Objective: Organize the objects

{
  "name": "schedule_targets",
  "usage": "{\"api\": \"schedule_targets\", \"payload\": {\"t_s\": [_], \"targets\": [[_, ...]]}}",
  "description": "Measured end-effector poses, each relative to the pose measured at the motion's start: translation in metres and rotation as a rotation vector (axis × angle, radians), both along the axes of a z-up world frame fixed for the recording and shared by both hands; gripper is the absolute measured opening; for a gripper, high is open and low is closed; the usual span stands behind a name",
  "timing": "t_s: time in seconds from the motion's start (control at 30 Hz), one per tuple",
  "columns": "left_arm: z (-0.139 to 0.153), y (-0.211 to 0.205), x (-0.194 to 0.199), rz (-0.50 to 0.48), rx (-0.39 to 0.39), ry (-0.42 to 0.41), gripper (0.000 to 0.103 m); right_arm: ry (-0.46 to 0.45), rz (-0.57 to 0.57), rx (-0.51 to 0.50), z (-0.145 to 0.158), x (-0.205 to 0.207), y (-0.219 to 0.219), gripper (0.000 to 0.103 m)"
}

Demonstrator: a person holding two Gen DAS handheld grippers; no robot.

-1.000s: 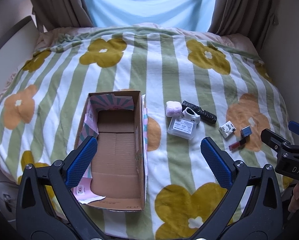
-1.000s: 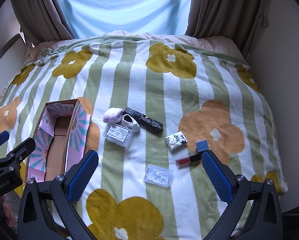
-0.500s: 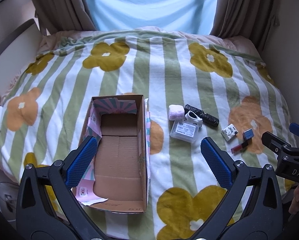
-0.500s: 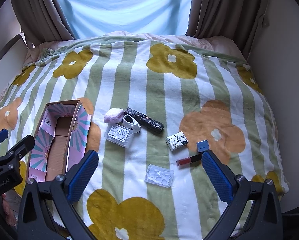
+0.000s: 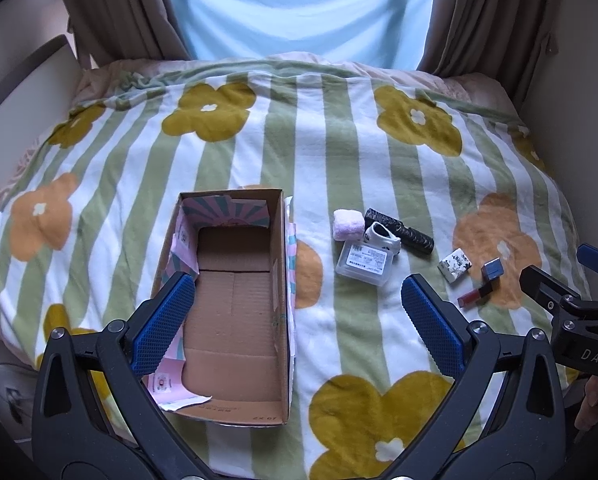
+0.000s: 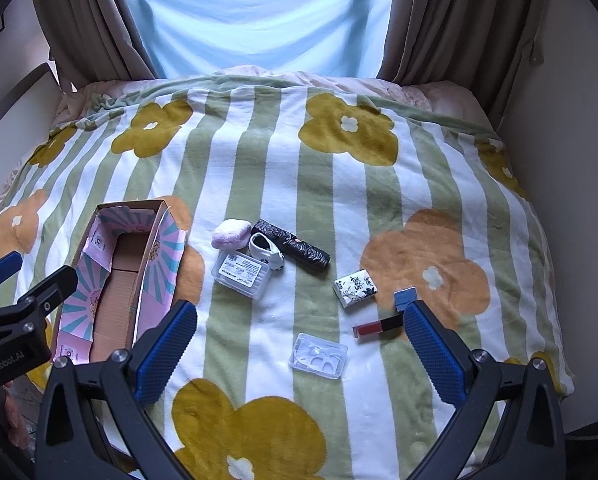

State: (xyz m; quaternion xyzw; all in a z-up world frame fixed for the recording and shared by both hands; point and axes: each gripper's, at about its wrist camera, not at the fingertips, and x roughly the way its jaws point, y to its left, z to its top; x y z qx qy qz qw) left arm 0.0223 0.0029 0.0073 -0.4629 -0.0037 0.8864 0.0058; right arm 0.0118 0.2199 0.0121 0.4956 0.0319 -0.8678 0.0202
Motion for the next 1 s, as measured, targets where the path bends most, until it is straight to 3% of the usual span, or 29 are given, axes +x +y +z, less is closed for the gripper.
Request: {"api": "schedule_targets", "payload": {"t_s": [1.0], "targets": [[0.0008, -0.0084, 0.0029, 0.02, 0.003, -0.011, 0.102, 0.013, 0.003, 0.001, 0.0017, 0.0074, -0.0003, 0.102]]}}
